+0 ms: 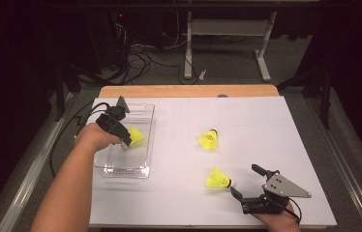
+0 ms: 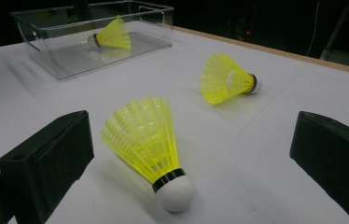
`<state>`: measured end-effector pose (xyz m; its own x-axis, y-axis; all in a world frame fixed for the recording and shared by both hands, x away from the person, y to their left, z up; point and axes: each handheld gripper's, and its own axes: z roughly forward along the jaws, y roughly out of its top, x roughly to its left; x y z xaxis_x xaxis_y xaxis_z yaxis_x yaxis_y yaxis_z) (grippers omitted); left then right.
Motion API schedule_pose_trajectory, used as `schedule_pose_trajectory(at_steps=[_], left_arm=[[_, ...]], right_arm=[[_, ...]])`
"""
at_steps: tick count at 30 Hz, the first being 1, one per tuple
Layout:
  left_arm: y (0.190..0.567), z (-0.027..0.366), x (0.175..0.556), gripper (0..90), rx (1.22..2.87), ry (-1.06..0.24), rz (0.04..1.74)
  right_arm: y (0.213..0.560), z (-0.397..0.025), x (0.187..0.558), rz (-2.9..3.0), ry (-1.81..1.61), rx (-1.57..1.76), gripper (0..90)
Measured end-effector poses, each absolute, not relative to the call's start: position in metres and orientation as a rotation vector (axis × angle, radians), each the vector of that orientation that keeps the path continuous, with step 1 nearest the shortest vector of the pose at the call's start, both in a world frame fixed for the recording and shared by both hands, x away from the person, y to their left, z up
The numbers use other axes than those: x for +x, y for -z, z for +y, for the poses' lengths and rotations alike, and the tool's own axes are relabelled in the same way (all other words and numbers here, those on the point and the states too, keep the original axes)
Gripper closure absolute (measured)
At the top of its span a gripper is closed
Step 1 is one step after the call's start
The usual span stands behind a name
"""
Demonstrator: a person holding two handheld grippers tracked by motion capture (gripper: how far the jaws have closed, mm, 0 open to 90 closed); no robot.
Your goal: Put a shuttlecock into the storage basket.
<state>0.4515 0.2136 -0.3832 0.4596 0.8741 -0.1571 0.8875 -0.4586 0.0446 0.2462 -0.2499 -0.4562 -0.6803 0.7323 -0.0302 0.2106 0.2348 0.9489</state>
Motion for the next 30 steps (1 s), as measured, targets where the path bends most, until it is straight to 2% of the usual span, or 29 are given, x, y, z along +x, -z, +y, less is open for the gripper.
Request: schedule_pose_trajectory(at_steps=[30], left_arm=[[0.356,0.198,0.406,20.2,2.665,0.223,1.460]], right_arm=[[0.453,-0.252,0.245,2.020,-1.452,0.856,0.2]])
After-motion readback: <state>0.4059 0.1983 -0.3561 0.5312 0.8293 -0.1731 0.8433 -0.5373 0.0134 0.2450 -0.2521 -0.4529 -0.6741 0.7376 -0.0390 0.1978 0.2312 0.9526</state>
